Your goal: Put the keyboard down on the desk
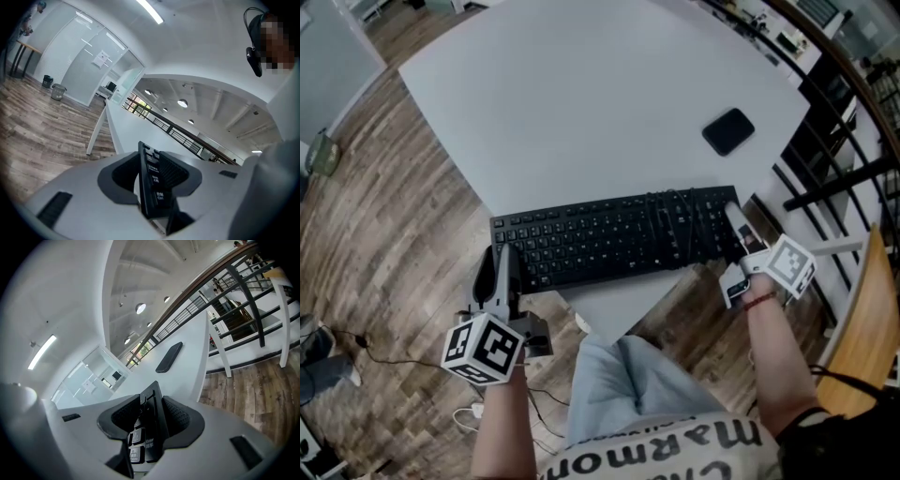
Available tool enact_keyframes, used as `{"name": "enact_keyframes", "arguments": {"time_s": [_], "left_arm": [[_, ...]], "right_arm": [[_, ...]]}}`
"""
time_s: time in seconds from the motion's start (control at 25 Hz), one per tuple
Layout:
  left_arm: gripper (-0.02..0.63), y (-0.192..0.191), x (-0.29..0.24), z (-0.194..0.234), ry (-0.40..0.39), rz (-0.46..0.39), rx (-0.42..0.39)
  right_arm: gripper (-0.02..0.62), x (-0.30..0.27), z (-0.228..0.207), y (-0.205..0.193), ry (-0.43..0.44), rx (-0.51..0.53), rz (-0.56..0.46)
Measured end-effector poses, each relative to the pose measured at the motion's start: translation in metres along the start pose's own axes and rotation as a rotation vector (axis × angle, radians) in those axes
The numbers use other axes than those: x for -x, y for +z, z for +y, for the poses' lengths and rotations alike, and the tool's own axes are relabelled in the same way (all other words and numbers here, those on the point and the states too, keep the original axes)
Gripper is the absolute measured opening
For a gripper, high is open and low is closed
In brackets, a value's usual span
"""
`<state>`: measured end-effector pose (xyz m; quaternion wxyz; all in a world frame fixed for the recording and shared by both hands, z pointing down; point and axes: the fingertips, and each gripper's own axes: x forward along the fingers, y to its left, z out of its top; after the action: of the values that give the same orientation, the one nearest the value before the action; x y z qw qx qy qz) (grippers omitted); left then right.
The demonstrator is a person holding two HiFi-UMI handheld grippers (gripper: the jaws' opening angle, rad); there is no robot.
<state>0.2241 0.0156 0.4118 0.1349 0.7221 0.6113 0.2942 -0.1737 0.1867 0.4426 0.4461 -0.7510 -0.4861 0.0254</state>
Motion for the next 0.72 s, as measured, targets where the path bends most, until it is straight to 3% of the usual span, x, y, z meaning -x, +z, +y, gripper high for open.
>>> {"name": "enact_keyframes", "arguments": {"time_s": [0.72], "left_arm": [[0.127,-0.0073,-0.0019,0.0045,0.038,0.024,0.016]], "right_arm": [[0.155,-0.0085,-0.007,-0.0015,-0.04,0.002,0.055]]}}
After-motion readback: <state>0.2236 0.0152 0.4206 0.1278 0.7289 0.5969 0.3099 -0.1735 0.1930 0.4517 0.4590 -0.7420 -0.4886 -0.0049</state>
